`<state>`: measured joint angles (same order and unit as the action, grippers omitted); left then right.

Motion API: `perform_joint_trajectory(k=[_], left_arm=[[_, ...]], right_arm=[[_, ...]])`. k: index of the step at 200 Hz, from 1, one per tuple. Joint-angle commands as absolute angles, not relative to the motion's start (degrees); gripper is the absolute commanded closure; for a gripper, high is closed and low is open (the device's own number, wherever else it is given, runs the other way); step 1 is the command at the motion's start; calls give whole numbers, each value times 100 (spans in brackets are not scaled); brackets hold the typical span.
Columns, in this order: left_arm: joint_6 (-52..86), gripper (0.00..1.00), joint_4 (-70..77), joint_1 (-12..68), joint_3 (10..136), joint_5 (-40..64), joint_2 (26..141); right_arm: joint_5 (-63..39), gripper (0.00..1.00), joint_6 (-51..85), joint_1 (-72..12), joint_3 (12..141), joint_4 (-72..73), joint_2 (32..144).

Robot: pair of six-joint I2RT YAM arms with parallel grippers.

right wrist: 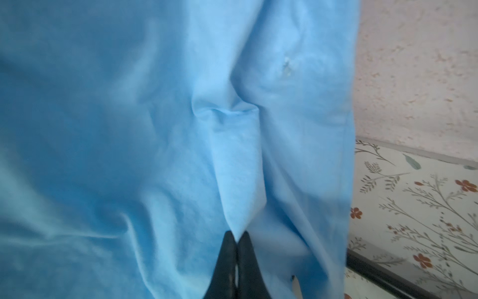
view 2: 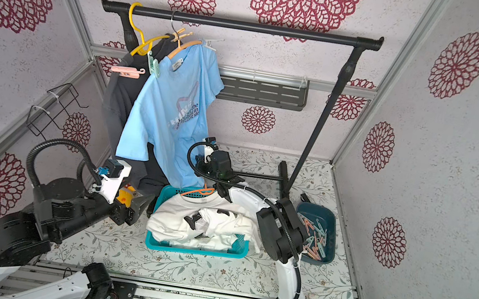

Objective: Use clothespins to secure the t-shirt on both sides of the hanger
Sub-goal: Adjust the T-shirt on the hanger.

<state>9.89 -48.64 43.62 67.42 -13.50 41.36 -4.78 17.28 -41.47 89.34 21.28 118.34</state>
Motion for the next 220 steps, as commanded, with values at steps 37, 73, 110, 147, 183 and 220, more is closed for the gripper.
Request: perform_joint_trajectory(k=[37,73,110,147,183,220], left_arm=[[1518,10,-4386,4412,6276,-1607,4198],[2028,9,-4605,4403,6056,-2182,4175],[2363,10,-4915,4395,5959,-2731,4208],[2439,9,-5033,4386,5999,-2749,4382],[2525,8,-5038,4376,5977,-2731,4550],[2585,7,-4893,4376,5951,-2743,4719]], right_arm=[[-634,100,2195,-4252,9834,2575,12341],[-101,95,2113,-4245,10385,1958,12836],[75,86,2022,-4219,10696,1629,13084],[180,70,1840,-4214,10758,1479,12974],[502,55,1622,-4112,10802,1456,12791],[802,43,1584,-3888,10616,1295,12577]])
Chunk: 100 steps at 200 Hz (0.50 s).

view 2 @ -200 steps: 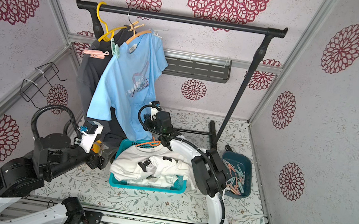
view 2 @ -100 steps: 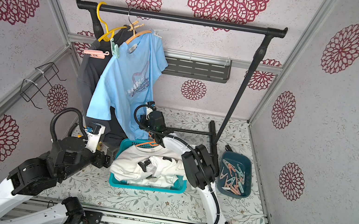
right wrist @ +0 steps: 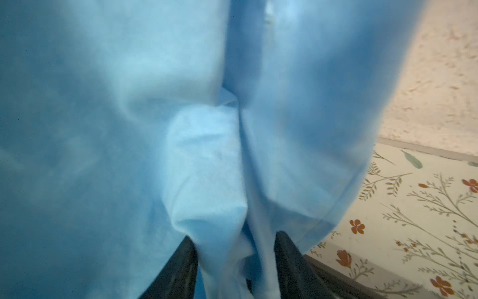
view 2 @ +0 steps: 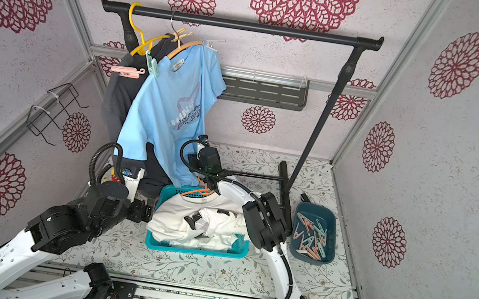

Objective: Use clothespins to secure the t-shirt on both sides of the hanger
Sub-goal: Adjust the T-shirt on the hanger.

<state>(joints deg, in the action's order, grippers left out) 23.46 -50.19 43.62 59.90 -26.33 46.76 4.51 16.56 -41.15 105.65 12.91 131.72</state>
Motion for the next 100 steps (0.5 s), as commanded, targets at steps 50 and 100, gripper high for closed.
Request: perform_joint_trajectory(k=[50,100], left_arm=[[2693,5,-4504,4271,5511,-2590,5059],[2768,5,-3761,3583,4983,-1701,5083]], right_arm=[[764,38,1266,-3806,9612,1189,11612],[817,37,1254,-3788,8390,801,10451]])
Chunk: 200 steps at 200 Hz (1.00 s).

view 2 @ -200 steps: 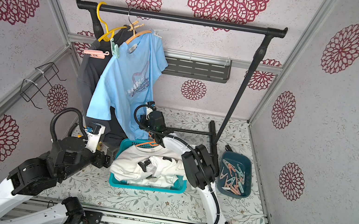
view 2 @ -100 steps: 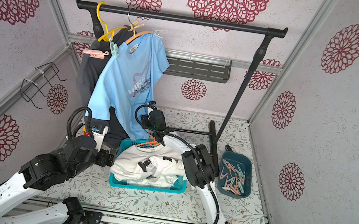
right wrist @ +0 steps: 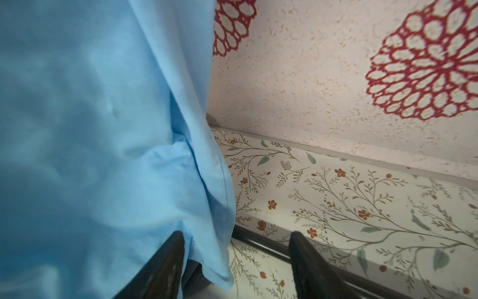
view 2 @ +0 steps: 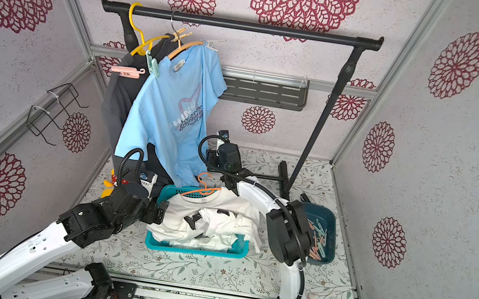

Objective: Use clothespins to secure the t-shirt on both sides of the hanger
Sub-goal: Adjust the T-shirt on the hanger, then adjust the basket at the center of the board.

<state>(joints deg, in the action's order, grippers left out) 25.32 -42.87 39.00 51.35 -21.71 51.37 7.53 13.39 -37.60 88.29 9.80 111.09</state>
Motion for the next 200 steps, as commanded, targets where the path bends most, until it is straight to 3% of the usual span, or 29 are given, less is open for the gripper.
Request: perform_joint_trajectory(k=[1,51,69,111,162,200], left_arm=[[2773,5,-3748,3567,4975,-1699,5082],[2752,4,-3174,3179,4655,-1619,5010],[2739,4,-2993,3139,4554,-1604,5034],[2644,3,-2807,3137,4470,-1561,4954],[2874,1,-2988,3072,4491,-1877,4800],[2938,4,-3136,3076,4550,-2074,4889]], right_arm=[[809,37,1251,-3788,8357,791,10424],[998,65,1297,-4241,6543,151,8681],[1103,70,1362,-4616,5973,-38,8028],[1146,89,2598,-5324,5215,-1139,6987],[1780,93,3737,-5974,4468,-2076,6318],[2025,90,4400,-6056,4138,-2363,6263]])
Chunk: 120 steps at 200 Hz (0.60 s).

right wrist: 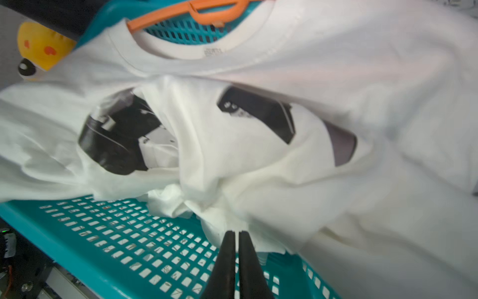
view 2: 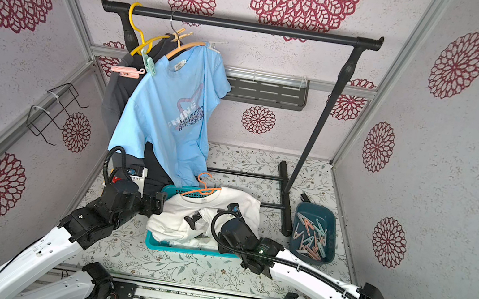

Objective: Use clothespins to secure the t-shirt on both sides of the hanger
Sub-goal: Adjust the basket at the center of the board.

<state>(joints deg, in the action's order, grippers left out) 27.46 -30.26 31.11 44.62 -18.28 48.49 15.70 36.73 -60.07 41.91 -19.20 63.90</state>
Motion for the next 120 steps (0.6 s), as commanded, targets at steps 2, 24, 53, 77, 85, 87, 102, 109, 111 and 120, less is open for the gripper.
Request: perform_joint_trajectory(k=[2,24,53,77,85,87,102,109,111,120], left_arm=[[2943,4,-3166,3081,4570,-2074,4911],[3062,4,-3324,3093,4652,-2171,5059],[3071,4,-3322,3101,4640,-2235,5197],[2976,5,-3495,3124,4652,-2662,5278],[2921,5,-3507,3129,4633,-2739,5290],[2908,5,-3513,3127,4632,-2746,5291],[2894,4,-3667,3128,4646,-2695,5283],[2915,3,-3757,3129,4633,-2662,5275],[2922,3,-3774,3129,4628,-2656,5274],[2948,2,-3876,3129,4589,-2643,5273]], right_arm=[[2044,90,4433,-6056,4133,-2399,6266],[2289,90,4841,-6074,4132,-2981,6347],[2546,90,5410,-6125,4119,-3573,6269],[2611,90,5824,-6155,4289,-4317,6360],[2679,90,5940,-6186,4356,-4583,6392],[2698,90,5976,-6194,4374,-4653,6399],[2879,89,6237,-6223,4472,-5146,6393],[2966,89,6349,-6240,4472,-5325,6343],[2987,89,6395,-6240,4462,-5363,6323],[3090,89,6534,-6248,4401,-5484,6201]])
